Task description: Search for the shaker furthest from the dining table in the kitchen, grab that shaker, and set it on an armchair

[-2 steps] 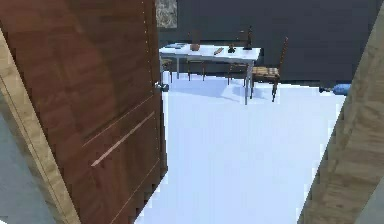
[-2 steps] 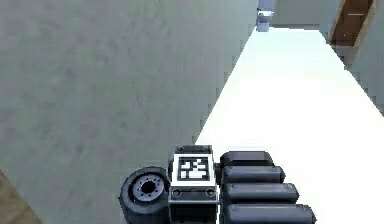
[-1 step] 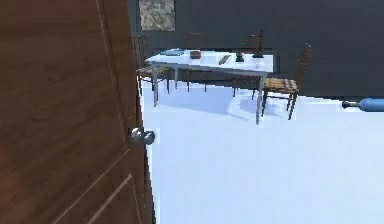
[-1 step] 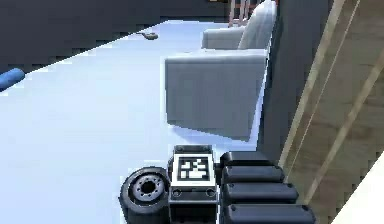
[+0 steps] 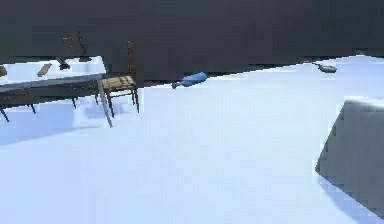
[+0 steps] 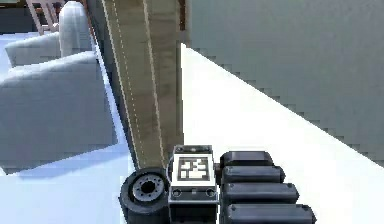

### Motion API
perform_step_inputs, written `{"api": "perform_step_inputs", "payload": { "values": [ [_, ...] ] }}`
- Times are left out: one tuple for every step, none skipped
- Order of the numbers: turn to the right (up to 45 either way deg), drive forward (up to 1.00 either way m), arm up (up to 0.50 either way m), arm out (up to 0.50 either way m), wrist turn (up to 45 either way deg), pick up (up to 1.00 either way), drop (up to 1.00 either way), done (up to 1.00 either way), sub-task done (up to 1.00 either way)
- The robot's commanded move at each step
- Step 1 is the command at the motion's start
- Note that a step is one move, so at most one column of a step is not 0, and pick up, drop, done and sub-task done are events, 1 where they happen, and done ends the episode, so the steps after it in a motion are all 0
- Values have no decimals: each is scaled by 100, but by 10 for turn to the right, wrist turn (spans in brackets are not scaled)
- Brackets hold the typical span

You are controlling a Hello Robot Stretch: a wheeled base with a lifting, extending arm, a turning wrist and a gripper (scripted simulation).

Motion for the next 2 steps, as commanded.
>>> {"api": "perform_step_inputs", "payload": {
  "values": [
    [150, 0, 0, 0, 0, 0, 0, 0, 0],
    [30, 0, 0, 0, 0, 0, 0, 0, 0]
  ]
}}
